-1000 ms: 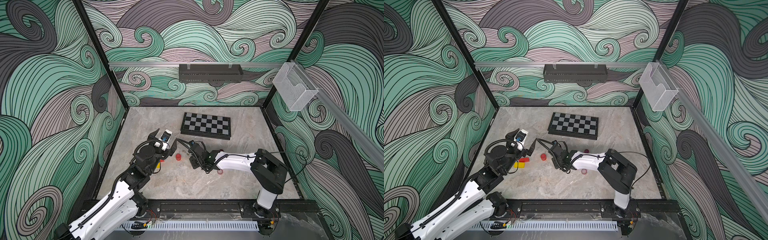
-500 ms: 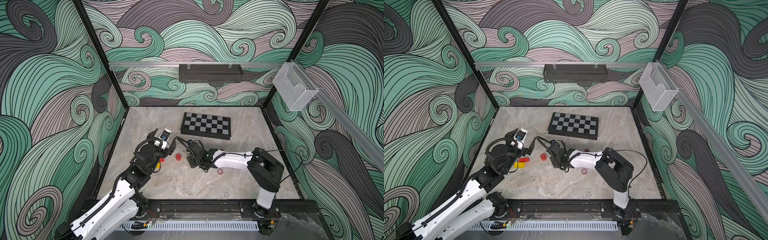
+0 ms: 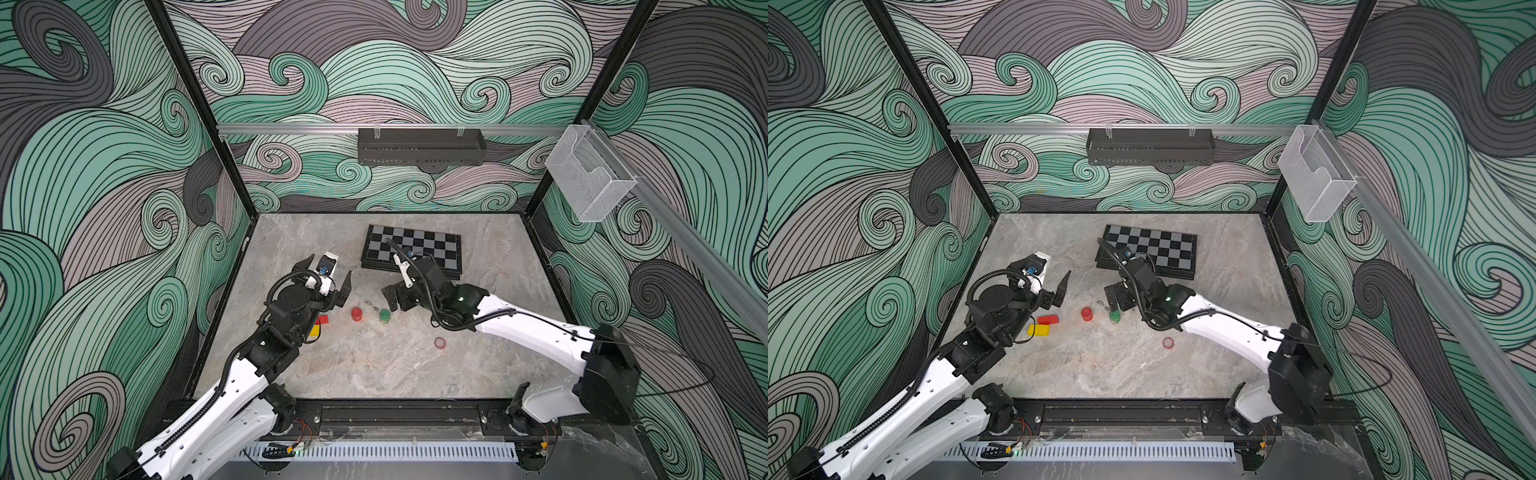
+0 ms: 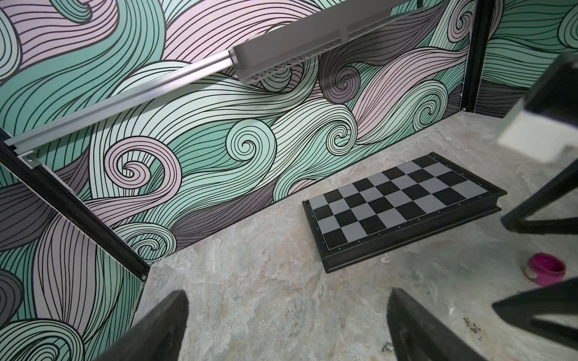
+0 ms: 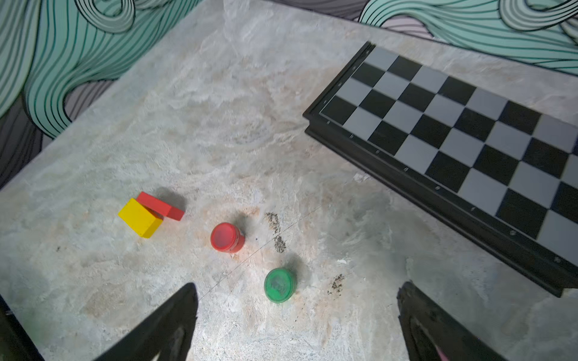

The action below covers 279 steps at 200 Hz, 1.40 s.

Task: Close the paint jar lid
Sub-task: Place the paint jar at the center of the board, then pick up the paint jar from the center of the board.

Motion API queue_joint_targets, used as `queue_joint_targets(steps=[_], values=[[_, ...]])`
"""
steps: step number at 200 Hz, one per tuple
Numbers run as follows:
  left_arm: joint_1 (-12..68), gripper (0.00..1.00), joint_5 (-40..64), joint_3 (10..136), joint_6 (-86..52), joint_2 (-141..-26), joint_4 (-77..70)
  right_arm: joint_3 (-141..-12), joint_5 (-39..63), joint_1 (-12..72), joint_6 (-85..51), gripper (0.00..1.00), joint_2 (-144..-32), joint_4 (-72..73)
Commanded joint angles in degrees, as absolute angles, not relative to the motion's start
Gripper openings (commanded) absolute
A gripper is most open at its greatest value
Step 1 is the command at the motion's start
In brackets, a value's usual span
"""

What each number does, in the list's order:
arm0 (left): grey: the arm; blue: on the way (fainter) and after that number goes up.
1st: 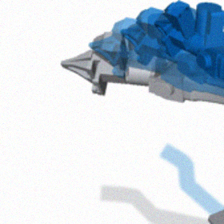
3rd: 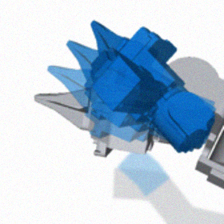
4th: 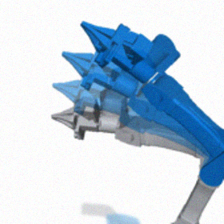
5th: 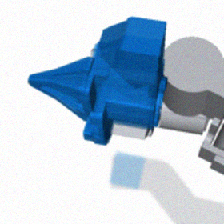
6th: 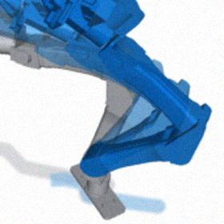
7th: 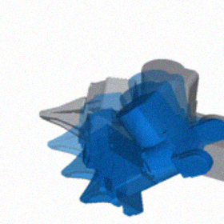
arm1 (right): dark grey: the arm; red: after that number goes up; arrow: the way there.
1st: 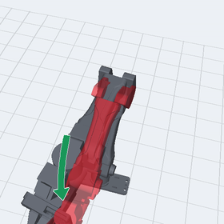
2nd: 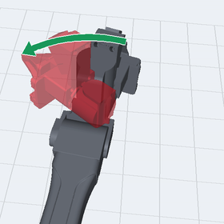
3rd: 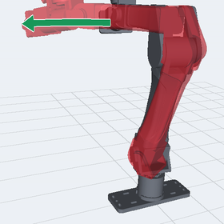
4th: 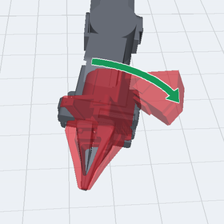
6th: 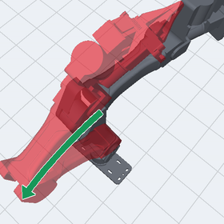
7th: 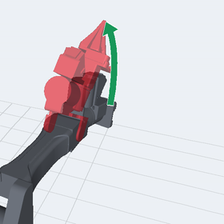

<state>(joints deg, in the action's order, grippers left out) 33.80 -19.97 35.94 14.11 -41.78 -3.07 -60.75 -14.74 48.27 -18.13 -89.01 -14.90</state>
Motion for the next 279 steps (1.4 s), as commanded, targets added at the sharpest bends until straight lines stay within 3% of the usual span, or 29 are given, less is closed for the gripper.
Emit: queue_joint_targets(steps=[1, 54, 102, 198, 279], values=[[33.5, 0.99, -19.2, 38.9, 10.7, -41.6, -0.9, -57.8, -10.5, 44.5, -18.7, 0.99, -85.3, -15.3], [33.5, 0.99, -14.9, 39.1, 12.0, -43.3, -0.4, -54.3, -1.0, 33.5, -21.9, 0.99, -80.7, -21.7], [33.5, 0.99, -13.7, 38.5, 13.3, -43.4, -1.2, -52.1, -1.8, 28.5, -22.9, 0.98, -81.9, -24.5], [33.5, 0.99, -12.4, 38.5, 14.2, -43.4, -0.9, -53.4, -2.2, 24.8, -22.0, 0.72, -95.5, -26.2], [33.5, 0.99, -11.6, 38.6, 13.7, -43.3, -0.9, -55.5, -2.3, 24.5, -21.4, 0.62, -100.0, -27.0]])
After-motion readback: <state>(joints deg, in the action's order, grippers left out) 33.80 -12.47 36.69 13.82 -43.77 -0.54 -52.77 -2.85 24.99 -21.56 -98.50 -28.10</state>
